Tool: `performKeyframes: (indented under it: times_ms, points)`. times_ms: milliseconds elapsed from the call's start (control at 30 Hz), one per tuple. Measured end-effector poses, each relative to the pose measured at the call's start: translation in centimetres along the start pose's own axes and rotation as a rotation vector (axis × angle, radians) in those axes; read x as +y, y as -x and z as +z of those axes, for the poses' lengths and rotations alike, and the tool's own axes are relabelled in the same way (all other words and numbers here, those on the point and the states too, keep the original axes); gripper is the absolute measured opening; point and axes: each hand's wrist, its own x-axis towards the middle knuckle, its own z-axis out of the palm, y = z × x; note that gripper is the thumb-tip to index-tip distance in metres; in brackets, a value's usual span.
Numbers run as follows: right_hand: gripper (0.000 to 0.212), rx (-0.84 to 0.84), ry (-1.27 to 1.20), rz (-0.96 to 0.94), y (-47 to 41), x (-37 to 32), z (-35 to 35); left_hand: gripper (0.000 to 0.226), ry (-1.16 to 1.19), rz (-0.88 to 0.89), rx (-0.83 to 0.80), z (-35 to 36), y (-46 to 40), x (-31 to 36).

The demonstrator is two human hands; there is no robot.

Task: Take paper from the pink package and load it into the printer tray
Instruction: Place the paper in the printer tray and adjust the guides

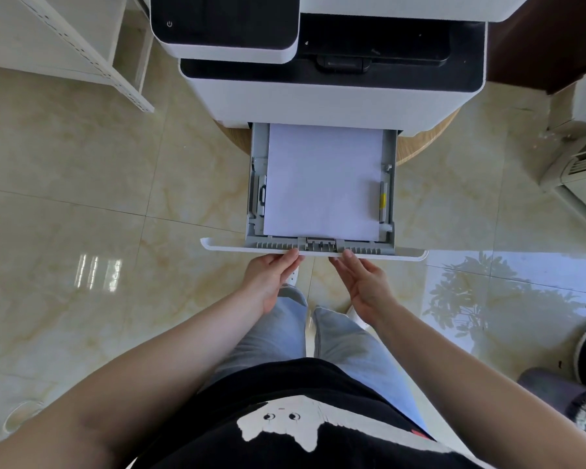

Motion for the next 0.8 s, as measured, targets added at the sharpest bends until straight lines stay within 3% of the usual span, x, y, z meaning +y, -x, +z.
performKeyframes:
  times_ms: [200,333,633,800]
  points:
    - [0.02,-0.022,-0.011,-0.074,-1.9,-3.2,3.8,0.011,-0.137,0.131,-0.031,2.6,-2.1,4.1]
    - [0.027,-0.05,0.001,-0.14,-3.4,-5.4,5.8,0.008,-0.27,0.225,-0.073,4.4,-3.7,6.7]
    - [0.03,0.031,0.167,-0.2,-6.7,-8.8,10.1,0.015,-0.211,0.334,-0.061,6.8,-7.3,10.3]
    - [0.034,0.049,0.228,-0.278,-8.1,-9.9,11.5,0.027,-0.29,0.395,-0.016,8.1,-8.7,11.7]
